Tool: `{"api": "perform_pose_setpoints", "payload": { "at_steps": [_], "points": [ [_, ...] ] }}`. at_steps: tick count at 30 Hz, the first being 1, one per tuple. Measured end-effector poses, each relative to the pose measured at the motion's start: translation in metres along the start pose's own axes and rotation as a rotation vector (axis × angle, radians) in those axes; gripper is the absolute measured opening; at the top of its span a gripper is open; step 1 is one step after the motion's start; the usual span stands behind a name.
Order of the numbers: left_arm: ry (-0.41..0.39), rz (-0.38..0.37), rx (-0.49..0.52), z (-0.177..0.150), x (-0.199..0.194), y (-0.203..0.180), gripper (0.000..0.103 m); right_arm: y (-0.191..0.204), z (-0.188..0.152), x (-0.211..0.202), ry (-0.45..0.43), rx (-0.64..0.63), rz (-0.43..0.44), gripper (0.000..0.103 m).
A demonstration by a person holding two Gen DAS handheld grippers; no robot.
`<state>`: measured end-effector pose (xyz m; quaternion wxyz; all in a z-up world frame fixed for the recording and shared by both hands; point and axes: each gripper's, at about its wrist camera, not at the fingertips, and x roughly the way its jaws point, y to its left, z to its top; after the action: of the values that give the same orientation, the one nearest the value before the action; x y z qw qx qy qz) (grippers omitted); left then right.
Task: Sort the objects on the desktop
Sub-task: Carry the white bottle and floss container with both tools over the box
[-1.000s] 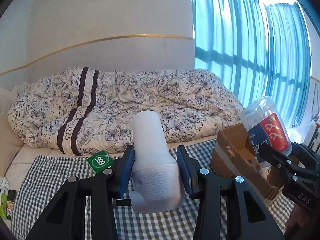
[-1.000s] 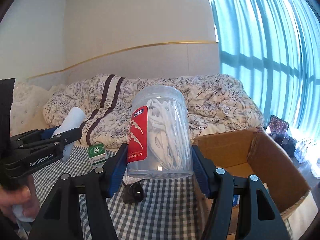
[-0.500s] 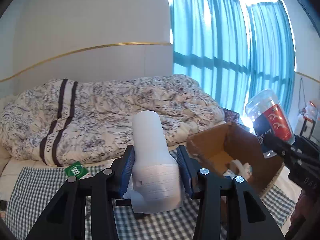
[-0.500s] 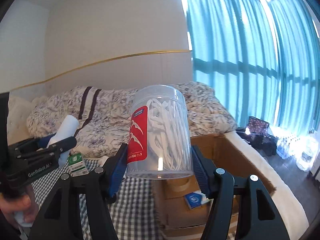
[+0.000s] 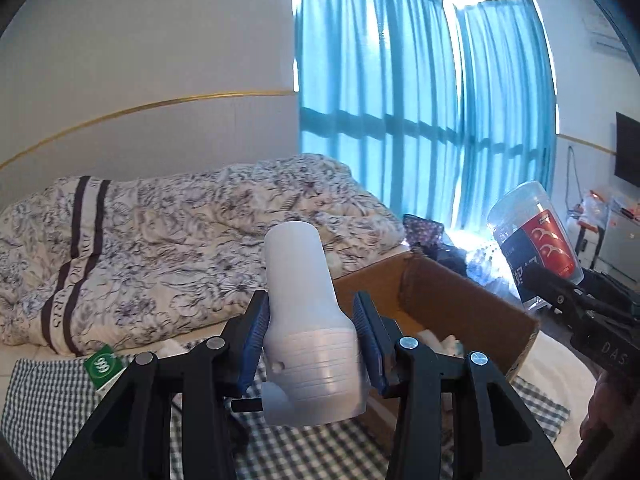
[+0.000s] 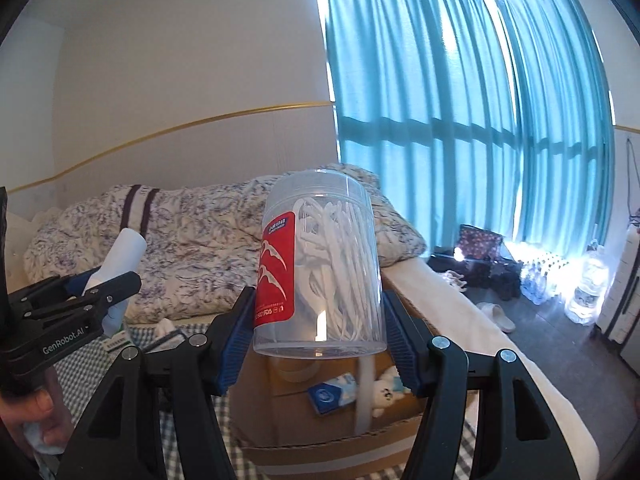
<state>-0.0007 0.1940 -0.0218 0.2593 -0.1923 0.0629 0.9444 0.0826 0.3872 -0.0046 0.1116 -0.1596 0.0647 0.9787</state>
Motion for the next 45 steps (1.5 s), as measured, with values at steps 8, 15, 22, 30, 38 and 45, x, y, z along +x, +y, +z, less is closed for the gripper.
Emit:
{"api": "perform_pose_setpoints", "payload": {
  "at_steps": [8,15,22,30,38,45],
  "points": [
    [-0.002,-0.063,0.039,0.006,0.018,-0.028,0.044,-0.022,-0.002,0.010,0.038,0.013,-0.048,0.061],
    [0.025,-0.096,0.052,0.010,0.040,-0.048,0.044,-0.032,-0.007,0.026,0.108,0.010,-0.056,0.061],
    [0.075,-0.123,0.065,0.013,0.066,-0.058,0.044,-0.036,-0.015,0.039,0.179,0.011,-0.039,0.061],
    [0.156,-0.163,0.080,0.009,0.098,-0.072,0.044,-0.047,-0.016,0.060,0.259,0.022,-0.036,0.061],
    [0.246,-0.189,0.122,0.000,0.127,-0.085,0.044,-0.055,-0.027,0.088,0.388,0.014,-0.042,0.061],
    [0.335,-0.209,0.115,-0.009,0.151,-0.089,0.044,-0.054,-0.038,0.109,0.485,0.003,-0.052,0.061]
  ]
}}
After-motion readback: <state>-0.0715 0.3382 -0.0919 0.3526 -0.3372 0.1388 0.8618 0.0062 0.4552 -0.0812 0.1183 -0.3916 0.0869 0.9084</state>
